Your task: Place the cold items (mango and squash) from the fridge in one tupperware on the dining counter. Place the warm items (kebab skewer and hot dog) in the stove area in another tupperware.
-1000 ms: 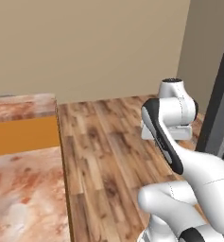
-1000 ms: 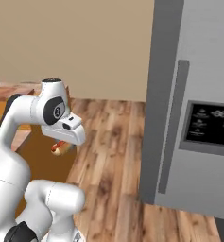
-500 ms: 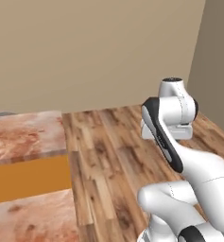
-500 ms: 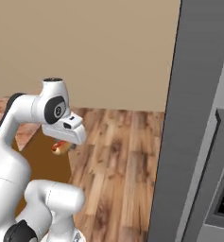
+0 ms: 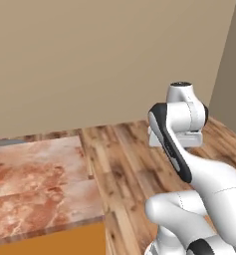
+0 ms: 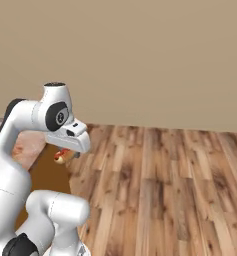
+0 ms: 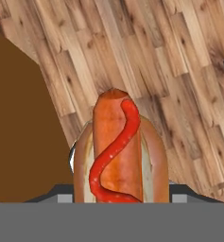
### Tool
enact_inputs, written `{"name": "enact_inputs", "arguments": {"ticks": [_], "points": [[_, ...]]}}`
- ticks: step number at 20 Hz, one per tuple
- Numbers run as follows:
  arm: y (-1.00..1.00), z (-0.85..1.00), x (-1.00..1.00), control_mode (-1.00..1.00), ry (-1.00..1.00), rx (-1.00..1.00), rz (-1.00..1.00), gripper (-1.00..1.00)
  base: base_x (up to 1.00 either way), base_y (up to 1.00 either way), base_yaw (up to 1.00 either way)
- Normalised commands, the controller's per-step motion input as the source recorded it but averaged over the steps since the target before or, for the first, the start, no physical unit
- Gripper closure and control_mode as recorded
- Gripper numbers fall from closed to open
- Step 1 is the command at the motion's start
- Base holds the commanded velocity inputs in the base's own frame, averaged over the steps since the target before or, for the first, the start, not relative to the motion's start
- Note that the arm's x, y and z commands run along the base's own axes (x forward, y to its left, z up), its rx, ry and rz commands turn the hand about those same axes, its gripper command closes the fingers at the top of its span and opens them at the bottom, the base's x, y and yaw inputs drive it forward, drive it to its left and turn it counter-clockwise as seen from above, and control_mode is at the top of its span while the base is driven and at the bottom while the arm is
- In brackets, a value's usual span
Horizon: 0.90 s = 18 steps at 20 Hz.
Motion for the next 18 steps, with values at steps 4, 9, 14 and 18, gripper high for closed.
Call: {"name": "enact_inputs", "arguments": {"ticks": [4, 9, 14, 18], "points": [[0.0, 0.0, 0.0, 1.0, 0.0, 0.0, 0.0, 1.0, 1.0, -0.01, 0.0], [0.0, 0.0, 0.0, 1.0, 0.0, 0.0, 0.0, 1.0, 1.0, -0.01, 0.0], [0.0, 0.0, 0.0, 1.0, 0.0, 0.0, 0.0, 1.0, 1.0, -0.3, 0.11], [0.0, 0.0, 0.0, 1.0, 0.0, 0.0, 0.0, 1.0, 1.0, -0.45, 0.24]]}}
